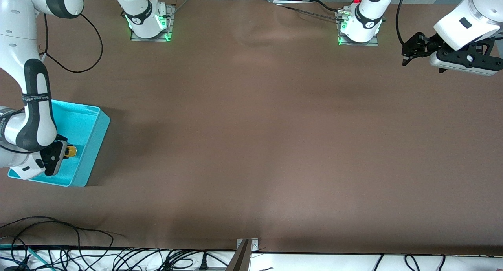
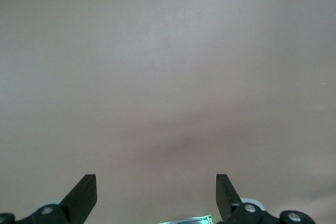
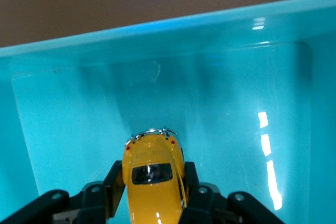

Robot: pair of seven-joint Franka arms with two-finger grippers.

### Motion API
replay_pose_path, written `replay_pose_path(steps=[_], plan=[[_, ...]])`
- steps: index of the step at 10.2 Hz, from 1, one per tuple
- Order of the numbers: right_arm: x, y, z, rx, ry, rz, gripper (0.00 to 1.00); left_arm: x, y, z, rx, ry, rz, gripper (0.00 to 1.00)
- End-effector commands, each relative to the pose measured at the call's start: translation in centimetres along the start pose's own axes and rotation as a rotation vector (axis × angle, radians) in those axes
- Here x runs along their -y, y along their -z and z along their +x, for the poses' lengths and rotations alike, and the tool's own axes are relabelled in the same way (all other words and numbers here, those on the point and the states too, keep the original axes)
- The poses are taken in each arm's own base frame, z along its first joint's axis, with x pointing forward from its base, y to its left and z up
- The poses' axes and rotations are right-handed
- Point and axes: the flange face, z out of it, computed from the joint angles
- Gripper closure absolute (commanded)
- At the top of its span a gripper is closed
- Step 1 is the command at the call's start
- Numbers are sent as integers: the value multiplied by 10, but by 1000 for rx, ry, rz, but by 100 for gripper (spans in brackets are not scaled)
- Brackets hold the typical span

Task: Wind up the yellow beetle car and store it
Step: 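Lower the car into the blue box and open the right gripper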

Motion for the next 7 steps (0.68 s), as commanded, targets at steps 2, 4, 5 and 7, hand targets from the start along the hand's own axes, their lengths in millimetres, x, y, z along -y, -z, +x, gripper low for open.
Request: replay_pose_path(steps=[2, 4, 5, 7], plan=[[0, -6, -2, -27, 12, -15, 77, 6, 12, -4, -10, 27, -15, 0], [0, -6, -2, -28, 11, -15, 41, 9, 10, -5, -2, 33, -15, 0], [0, -5, -2, -28, 10, -15, 23, 10, 10, -7, 13, 27, -15, 0], [1, -3, -1, -45, 5, -9, 0, 25, 10, -11, 22, 59, -22, 0]])
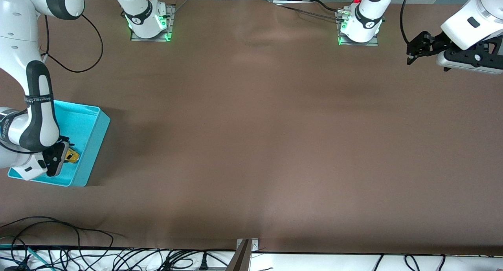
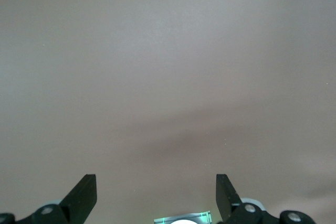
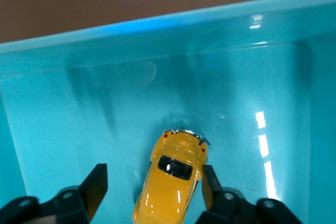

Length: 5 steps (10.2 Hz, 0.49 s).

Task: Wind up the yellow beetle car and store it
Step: 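Lower the car into the blue box and open the right gripper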

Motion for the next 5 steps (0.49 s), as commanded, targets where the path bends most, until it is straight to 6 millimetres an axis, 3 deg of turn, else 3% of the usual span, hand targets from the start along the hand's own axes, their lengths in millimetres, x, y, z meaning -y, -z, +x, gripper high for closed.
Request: replay_pose_path(steps=[1, 5], plan=[[3, 7, 0, -41, 8, -3, 0, 15, 7, -7, 8, 28, -20, 0], [12, 64, 6, -59, -27, -4, 0, 7, 4, -3, 16, 24, -35, 0]])
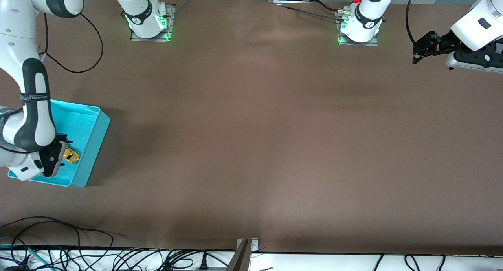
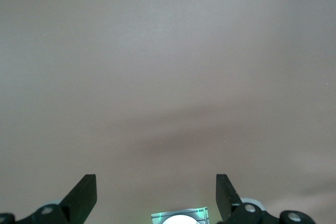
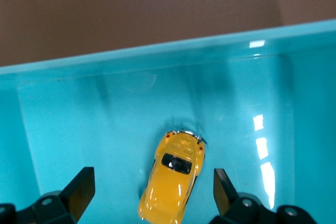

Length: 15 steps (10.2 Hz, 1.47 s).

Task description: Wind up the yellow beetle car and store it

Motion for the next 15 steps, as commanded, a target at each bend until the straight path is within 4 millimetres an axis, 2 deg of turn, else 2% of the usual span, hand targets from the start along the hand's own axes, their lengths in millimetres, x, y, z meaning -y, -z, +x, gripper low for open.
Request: replay_pose_path(steps=[1, 2, 4, 5, 6, 7, 8, 9, 10, 12, 14, 15], plan=[[13, 49, 5, -76, -67, -3, 0, -2, 4, -1, 5, 4, -17, 0], [19, 63, 6, -112, -116, 9, 0, -1, 7, -2, 1, 7, -15, 0], [31, 89, 11, -125, -221, 40, 0, 15, 13, -8, -3, 24, -8, 0], [37, 101, 17, -138, -264, 49, 0, 14, 17, -16, 14, 32, -21, 0], [42, 111, 30, -161, -298, 61, 0, 14, 19, -18, 8, 35, -24, 0], [50, 129, 38, -173, -355, 62, 0, 18, 29, -19, -14, 32, -28, 0], [56, 147, 46, -179, -421, 52, 0, 15, 30, -17, -17, 23, -27, 0], [60, 157, 63, -186, -452, 47, 0, 14, 35, -16, -29, 20, -26, 0], [66, 168, 74, -196, -498, 42, 0, 14, 34, -10, -27, 15, -27, 0], [80, 193, 94, -208, -602, 44, 1, -14, 21, 1, 5, -36, -14, 0], [99, 227, 119, -207, -674, 7, 1, -16, 5, 13, 38, -43, -31, 0], [111, 243, 125, -214, -744, -3, 0, -15, 5, 13, 38, -40, -31, 0]])
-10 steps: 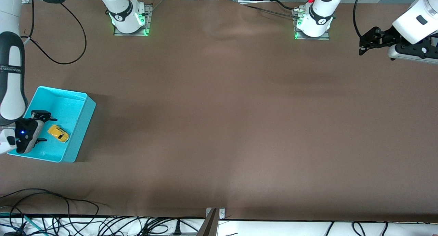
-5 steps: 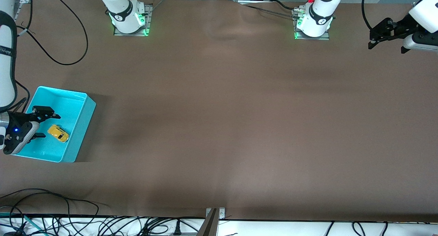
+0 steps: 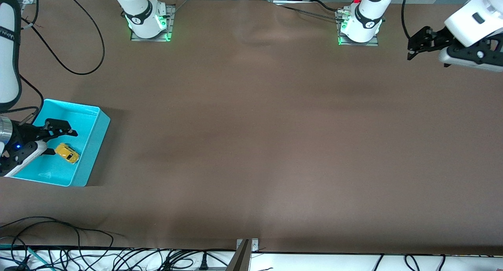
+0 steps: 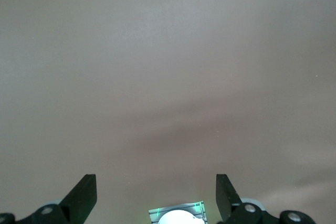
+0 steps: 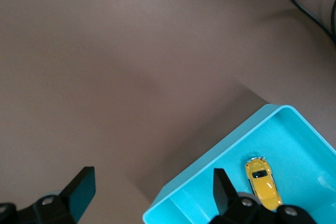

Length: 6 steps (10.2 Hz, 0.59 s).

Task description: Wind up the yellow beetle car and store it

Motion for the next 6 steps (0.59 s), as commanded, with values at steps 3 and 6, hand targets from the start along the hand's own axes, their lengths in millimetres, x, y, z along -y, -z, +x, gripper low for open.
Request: replay_pose_path(steps=[3, 6], plan=[[68, 41, -13, -10, -272, -29, 0, 10, 5, 0, 13, 22, -26, 0], [129, 52, -37, -9, -451, -133, 0, 5, 5, -3, 25, 81, -24, 0]])
